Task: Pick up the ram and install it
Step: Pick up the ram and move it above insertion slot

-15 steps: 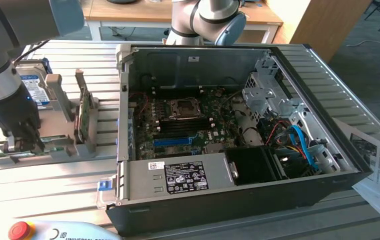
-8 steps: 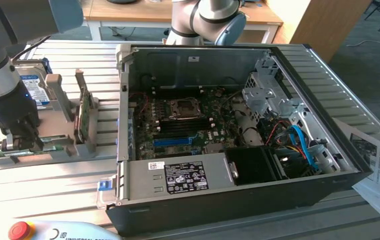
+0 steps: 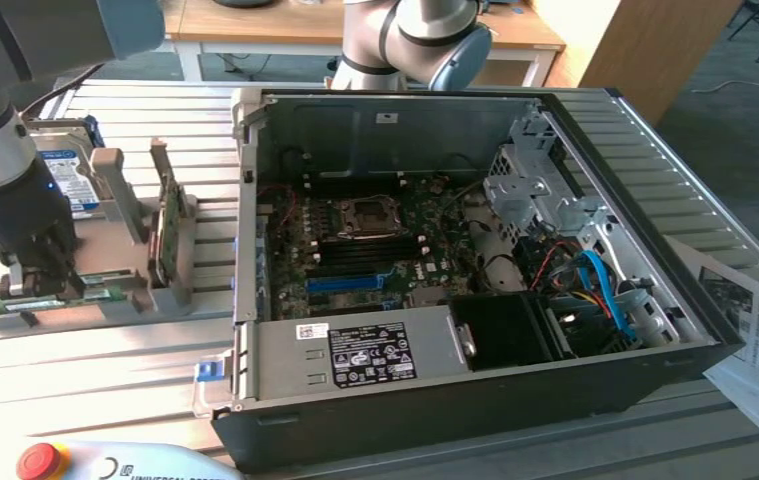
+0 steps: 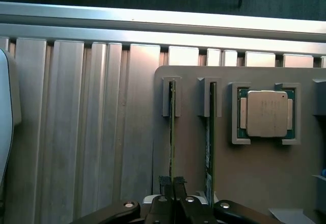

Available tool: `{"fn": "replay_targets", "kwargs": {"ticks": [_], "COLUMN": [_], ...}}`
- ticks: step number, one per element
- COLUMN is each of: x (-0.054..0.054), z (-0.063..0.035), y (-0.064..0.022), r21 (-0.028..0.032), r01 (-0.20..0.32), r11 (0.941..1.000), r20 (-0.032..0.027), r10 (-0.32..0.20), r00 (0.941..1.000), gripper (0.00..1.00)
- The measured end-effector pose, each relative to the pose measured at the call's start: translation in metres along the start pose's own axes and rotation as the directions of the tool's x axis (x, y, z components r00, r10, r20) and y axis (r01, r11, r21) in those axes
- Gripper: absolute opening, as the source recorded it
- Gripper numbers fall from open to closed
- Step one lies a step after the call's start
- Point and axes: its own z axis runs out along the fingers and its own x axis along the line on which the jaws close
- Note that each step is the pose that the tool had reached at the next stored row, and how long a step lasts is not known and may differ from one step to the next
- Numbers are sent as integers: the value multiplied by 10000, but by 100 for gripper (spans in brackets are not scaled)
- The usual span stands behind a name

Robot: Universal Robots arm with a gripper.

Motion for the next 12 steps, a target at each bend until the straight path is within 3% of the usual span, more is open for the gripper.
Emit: {"fn": "replay_targets", "kwargs": {"ticks": [12], "x": [1], "z": [-98], "y": [1], "r21": [-1], "r01": [0], "r11": [10000], "r20": [0], "r10": [0], "r00": [10000], "gripper": [12]}}
